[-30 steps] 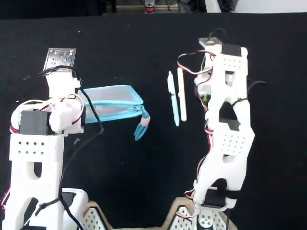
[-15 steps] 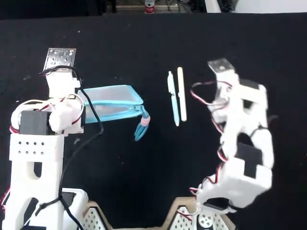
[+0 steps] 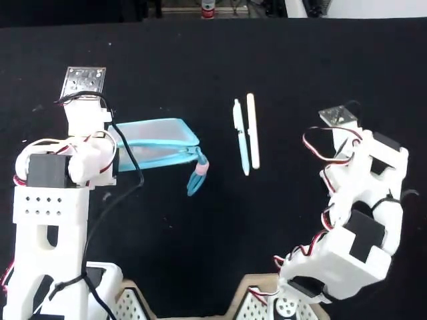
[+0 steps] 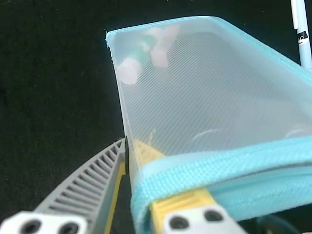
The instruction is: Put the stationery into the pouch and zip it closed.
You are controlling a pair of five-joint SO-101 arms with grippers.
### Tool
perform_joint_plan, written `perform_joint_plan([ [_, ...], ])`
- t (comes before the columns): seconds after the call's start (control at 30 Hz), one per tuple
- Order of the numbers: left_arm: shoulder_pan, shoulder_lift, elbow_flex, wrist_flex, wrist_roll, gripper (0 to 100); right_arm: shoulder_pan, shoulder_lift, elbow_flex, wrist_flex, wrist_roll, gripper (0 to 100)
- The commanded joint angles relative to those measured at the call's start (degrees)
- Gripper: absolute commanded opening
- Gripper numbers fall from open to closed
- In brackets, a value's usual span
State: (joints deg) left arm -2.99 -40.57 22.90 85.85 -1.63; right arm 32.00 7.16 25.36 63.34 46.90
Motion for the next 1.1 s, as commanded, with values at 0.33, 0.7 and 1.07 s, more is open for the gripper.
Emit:
perform_joint_plan([
  [0.33, -0.04, 0.09, 0.31, 0.62, 0.09, 3, -2.99, 4.09, 1.71, -6.51, -0.79, 21.1],
  [0.7, -0.04, 0.09, 0.31, 0.44, 0.09, 3, 0.79, -4.18, 2.42, -4.84, -1.14, 1.1],
  [1.07, -0.04, 0.09, 0.31, 0.53, 0.09, 3, -10.20, -39.78, 7.87, 9.49, -8.18, 1.1],
])
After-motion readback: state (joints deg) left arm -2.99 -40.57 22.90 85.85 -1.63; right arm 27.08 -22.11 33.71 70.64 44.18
